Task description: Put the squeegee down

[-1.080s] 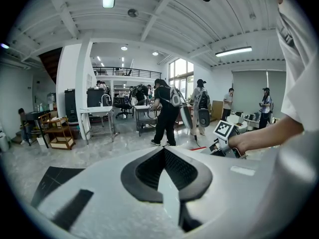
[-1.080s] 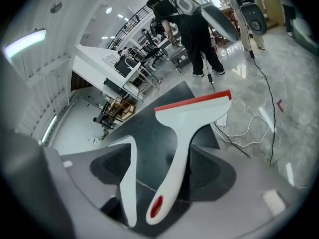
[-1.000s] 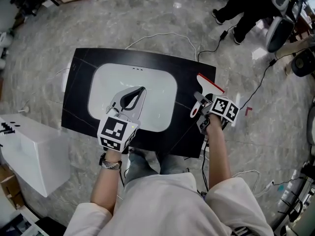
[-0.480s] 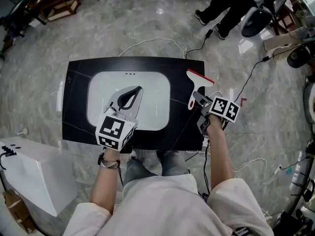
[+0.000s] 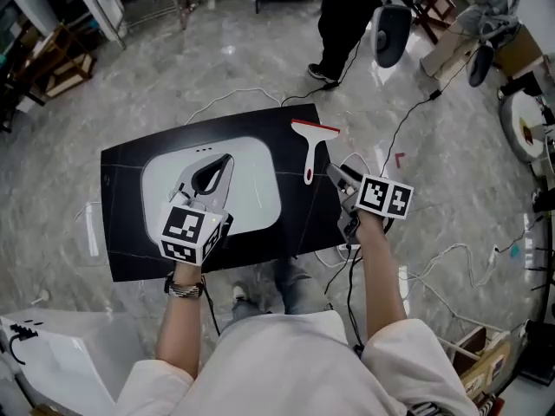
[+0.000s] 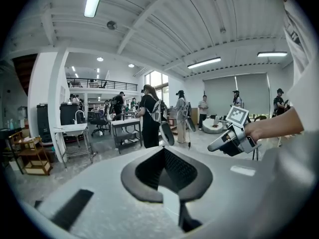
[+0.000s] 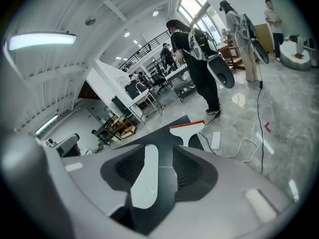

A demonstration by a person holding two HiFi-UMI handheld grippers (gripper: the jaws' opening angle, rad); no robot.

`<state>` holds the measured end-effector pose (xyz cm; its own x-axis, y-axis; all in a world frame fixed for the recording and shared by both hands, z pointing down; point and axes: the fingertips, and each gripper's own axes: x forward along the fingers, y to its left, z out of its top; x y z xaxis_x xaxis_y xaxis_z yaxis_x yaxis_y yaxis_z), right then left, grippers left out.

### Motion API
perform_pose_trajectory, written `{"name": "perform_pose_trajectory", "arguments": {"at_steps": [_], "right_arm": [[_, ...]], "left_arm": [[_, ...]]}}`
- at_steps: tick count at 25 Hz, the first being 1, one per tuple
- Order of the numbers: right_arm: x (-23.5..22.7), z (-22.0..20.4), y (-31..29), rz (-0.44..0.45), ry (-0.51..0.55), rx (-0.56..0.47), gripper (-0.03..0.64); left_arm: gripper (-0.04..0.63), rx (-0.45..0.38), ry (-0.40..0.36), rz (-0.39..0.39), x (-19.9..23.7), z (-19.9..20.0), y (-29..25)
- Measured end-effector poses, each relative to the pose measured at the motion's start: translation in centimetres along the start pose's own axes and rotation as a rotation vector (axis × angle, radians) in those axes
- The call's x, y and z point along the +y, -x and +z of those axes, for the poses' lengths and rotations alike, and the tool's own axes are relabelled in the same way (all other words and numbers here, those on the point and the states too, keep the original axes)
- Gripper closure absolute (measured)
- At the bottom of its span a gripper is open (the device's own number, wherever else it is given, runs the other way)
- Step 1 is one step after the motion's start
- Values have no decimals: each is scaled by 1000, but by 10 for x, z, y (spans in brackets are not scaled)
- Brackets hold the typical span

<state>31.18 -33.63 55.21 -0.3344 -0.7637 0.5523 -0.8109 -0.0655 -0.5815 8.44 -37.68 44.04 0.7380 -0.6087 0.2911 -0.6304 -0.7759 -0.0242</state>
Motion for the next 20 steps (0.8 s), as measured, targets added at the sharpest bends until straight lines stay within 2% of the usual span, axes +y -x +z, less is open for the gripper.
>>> {"name": "perform_pose_trajectory", "arguments": {"at_steps": [6, 20], "right_arm": [[29, -2, 51, -32, 91, -80, 491], [105, -16, 167, -99, 280, -284, 545]], "left_arm": [[596, -39, -51, -48, -17, 21, 16], [596, -126, -152, -159, -71, 61, 73]]}}
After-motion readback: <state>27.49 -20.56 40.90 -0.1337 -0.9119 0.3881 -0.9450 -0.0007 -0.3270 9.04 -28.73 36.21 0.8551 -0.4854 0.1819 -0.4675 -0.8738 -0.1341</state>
